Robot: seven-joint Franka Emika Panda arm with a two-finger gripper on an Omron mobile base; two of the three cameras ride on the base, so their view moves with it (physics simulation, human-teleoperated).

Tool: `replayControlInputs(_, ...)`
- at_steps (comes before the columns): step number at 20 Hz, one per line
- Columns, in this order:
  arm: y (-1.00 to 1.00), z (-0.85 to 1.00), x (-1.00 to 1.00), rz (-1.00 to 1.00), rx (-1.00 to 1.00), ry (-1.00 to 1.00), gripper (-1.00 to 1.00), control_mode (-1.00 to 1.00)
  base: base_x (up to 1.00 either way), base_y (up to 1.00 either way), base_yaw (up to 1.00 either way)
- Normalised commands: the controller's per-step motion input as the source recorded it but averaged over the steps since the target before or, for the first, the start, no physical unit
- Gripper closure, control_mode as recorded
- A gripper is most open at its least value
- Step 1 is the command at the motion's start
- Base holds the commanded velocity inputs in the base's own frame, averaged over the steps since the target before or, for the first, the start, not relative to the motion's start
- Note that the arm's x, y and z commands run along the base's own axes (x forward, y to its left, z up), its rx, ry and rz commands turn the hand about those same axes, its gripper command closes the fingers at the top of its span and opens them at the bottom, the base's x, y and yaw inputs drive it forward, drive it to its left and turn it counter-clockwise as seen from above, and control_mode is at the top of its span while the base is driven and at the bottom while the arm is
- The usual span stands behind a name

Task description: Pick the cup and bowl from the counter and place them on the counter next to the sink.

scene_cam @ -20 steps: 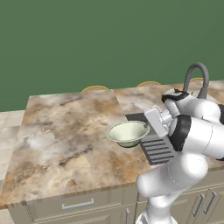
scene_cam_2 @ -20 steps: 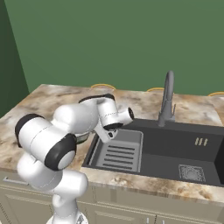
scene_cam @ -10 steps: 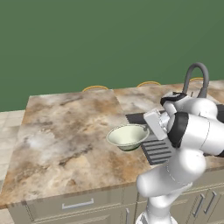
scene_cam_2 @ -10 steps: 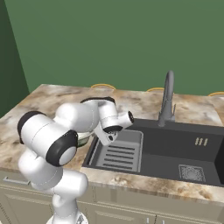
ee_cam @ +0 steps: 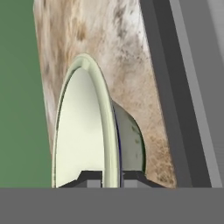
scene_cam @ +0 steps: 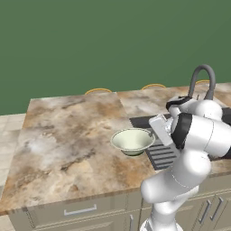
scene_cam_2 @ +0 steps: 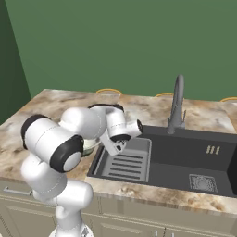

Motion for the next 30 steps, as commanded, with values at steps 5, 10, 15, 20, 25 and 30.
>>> replayControlInputs(5, 0.0, -0.26, 0.0, 0.0, 0.0, 0.0, 1.0, -1.0, 0.0, 0.0, 0.0)
replayControlInputs(10, 0.0, 0.0, -0.02, 0.0, 0.0, 0.0, 1.0, -1.0, 0.0, 0.0, 0.0)
replayControlInputs(15, 0.18, 0.0, 0.0, 0.0, 0.0, 0.0, -1.0, -1.0, 0.0, 0.0, 0.0)
replayControlInputs(20, 0.3, 0.01, -0.01, 0.0, 0.0, 0.0, -1.0, -1.0, 0.0, 0.0, 0.0)
replayControlInputs(25, 0.15, 0.06, -0.18, 0.0, -0.01, 0.0, -1.0, -1.0, 0.0, 0.0, 0.0)
replayControlInputs(30, -0.05, 0.14, -0.08, 0.0, 0.0, 0.0, -1.0, -1.0, 0.0, 0.0, 0.0)
